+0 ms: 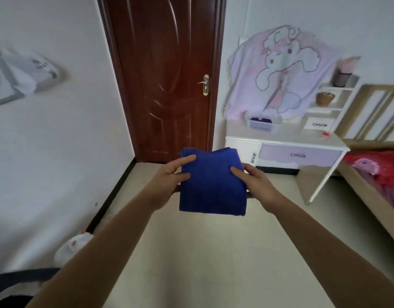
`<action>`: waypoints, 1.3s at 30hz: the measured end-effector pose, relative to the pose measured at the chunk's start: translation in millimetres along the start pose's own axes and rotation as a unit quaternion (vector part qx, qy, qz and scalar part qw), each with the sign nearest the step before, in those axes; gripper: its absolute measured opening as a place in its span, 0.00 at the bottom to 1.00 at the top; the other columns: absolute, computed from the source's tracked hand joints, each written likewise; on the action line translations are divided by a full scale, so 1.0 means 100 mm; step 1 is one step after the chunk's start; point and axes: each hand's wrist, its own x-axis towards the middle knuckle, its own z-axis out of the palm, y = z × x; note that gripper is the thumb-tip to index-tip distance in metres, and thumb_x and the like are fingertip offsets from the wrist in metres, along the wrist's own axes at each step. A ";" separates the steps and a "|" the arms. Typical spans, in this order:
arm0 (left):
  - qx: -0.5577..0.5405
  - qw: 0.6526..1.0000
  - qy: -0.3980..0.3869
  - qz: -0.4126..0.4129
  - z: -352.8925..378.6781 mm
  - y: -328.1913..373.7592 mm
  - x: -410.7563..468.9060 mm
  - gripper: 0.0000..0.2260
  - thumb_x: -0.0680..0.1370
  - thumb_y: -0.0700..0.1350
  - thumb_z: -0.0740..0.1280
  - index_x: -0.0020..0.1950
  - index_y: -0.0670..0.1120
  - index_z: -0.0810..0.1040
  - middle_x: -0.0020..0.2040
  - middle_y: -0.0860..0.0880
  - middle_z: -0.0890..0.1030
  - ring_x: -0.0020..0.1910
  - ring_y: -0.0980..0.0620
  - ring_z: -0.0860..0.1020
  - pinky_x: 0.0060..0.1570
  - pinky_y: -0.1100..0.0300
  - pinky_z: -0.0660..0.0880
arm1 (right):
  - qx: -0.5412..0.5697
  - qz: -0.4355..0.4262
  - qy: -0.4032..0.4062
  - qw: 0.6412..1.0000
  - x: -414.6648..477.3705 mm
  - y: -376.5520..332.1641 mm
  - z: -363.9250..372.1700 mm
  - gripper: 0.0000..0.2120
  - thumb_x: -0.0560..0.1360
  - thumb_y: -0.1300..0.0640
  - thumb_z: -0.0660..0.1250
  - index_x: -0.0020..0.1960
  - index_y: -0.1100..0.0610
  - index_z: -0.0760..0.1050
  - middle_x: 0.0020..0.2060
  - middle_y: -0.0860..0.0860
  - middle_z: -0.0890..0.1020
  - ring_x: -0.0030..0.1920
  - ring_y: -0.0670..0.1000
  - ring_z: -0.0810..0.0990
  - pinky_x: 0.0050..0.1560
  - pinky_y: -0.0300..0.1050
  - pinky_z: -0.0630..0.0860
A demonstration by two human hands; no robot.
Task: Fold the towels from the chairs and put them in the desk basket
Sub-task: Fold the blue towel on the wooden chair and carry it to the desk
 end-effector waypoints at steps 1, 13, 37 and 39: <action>0.003 1.000 -0.024 0.001 0.10 0.04 0.30 0.22 0.81 0.34 0.60 0.70 0.53 0.74 0.66 0.58 0.74 0.61 0.55 0.76 0.53 0.57 0.79 | 0.001 -0.002 0.020 1.000 0.14 -0.05 -0.18 0.15 0.77 0.42 0.68 0.61 0.45 0.77 0.52 0.44 0.85 0.49 0.46 0.85 0.40 0.42 0.81; 0.080 0.972 -0.217 -0.045 2.09 -0.27 3.42 0.27 0.78 0.32 0.65 0.70 0.57 0.71 0.67 0.52 0.76 0.60 0.48 0.79 0.57 0.49 0.79 | 0.076 0.028 0.190 0.978 1.99 0.57 -2.56 0.16 0.77 0.40 0.67 0.60 0.47 0.78 0.51 0.45 0.86 0.50 0.49 0.85 0.46 0.50 0.82; 0.125 0.979 -0.137 -0.082 3.14 -0.67 8.72 0.32 0.74 0.31 0.63 0.74 0.55 0.65 0.68 0.50 0.69 0.60 0.46 0.76 0.47 0.57 0.79 | 0.104 0.113 0.068 0.986 7.27 0.54 -4.84 0.16 0.78 0.53 0.66 0.64 0.53 0.76 0.56 0.52 0.84 0.55 0.55 0.83 0.47 0.48 0.81; 0.130 0.977 -0.143 -0.090 3.15 -0.79 9.30 0.32 0.74 0.31 0.64 0.74 0.55 0.65 0.68 0.50 0.68 0.60 0.46 0.76 0.47 0.57 0.79 | 0.103 0.122 0.074 0.984 7.77 0.59 -4.96 0.15 0.78 0.56 0.62 0.64 0.54 0.76 0.56 0.54 0.82 0.53 0.56 0.82 0.47 0.48 0.80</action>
